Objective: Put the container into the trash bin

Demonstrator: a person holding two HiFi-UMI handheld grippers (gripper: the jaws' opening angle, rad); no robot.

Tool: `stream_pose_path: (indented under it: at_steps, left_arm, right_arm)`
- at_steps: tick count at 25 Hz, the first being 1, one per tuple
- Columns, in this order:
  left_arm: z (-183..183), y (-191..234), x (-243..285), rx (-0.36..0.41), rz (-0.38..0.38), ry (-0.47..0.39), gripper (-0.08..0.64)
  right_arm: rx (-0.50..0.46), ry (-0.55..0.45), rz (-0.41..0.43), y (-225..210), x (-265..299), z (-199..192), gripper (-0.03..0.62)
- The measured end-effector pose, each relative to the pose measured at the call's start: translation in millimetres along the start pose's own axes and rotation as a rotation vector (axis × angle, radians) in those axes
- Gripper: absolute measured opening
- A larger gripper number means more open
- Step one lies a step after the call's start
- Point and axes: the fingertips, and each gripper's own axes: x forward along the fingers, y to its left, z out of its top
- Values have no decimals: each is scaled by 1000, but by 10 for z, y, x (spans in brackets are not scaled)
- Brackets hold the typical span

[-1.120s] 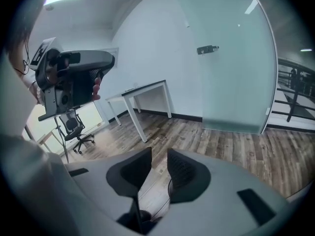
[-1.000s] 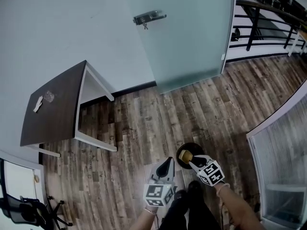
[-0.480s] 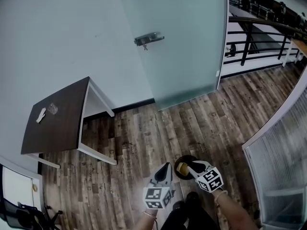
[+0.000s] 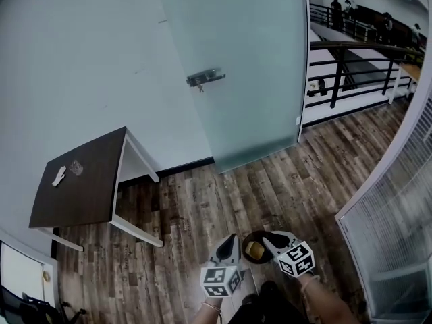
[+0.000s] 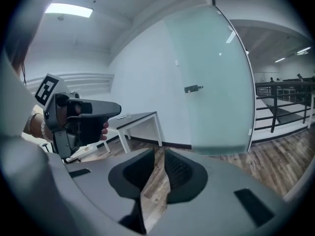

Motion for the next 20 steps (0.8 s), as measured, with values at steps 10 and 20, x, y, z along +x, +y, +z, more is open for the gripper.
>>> stream_pose_path:
  at_steps: [10,20]
  left_arm:
    - [224,-329,-336,7,-51,-9,20]
    - [522,-572,-427,57,-107,-40,20]
  right_arm:
    - [28,-137,-55,246,-576,435,63]
    - [-4,-240,-107,267,-932,847,50]
